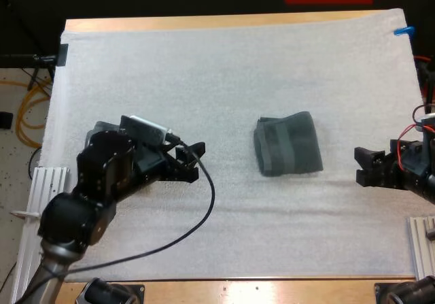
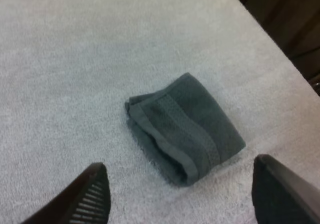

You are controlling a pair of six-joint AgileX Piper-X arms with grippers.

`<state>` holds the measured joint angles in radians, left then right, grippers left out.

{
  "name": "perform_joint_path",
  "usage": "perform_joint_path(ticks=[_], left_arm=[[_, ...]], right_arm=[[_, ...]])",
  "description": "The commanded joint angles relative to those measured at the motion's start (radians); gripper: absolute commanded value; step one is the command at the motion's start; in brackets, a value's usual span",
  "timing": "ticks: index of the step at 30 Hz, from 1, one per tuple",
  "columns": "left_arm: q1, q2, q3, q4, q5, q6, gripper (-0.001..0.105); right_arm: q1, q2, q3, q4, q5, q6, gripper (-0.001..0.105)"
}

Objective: Pick towel from pile fold and stack

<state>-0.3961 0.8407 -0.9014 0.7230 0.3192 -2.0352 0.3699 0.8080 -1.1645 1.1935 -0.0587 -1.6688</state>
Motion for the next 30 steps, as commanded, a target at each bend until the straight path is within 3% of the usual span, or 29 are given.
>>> perform_joint_path(ticks=[1,7,11,17,22,26,30], left_arm=[[-0.003,0.030,0.000,-0.012,-0.007,-0.015,0.059],[-0.005,0.206,0.000,-0.118,0.094,-0.095,0.059],[-0.008,0.323,0.000,-0.219,0.112,-0.119,0.059],[-0.008,0.532,0.000,-0.327,0.198,-0.208,0.059],[-0.008,0.685,0.000,-0.401,0.296,-0.227,0.059],[-0.008,0.752,0.000,-0.427,0.329,-0.227,0.060],[-0.008,0.805,0.000,-0.438,0.329,-0.229,0.074]], right_arm=[[-0.004,-0.006,-0.007,0.004,0.003,-0.002,0.062],[-0.004,-0.006,0.004,0.001,0.003,-0.002,0.062],[-0.004,-0.006,0.025,0.001,0.003,-0.002,0.062],[-0.004,-0.006,0.043,-0.001,0.003,0.009,0.062],[-0.004,-0.006,0.043,-0.010,0.003,0.009,0.062],[-0.004,-0.006,0.043,-0.010,0.003,0.012,0.062],[-0.004,-0.006,0.043,-0.010,0.003,0.012,0.062]])
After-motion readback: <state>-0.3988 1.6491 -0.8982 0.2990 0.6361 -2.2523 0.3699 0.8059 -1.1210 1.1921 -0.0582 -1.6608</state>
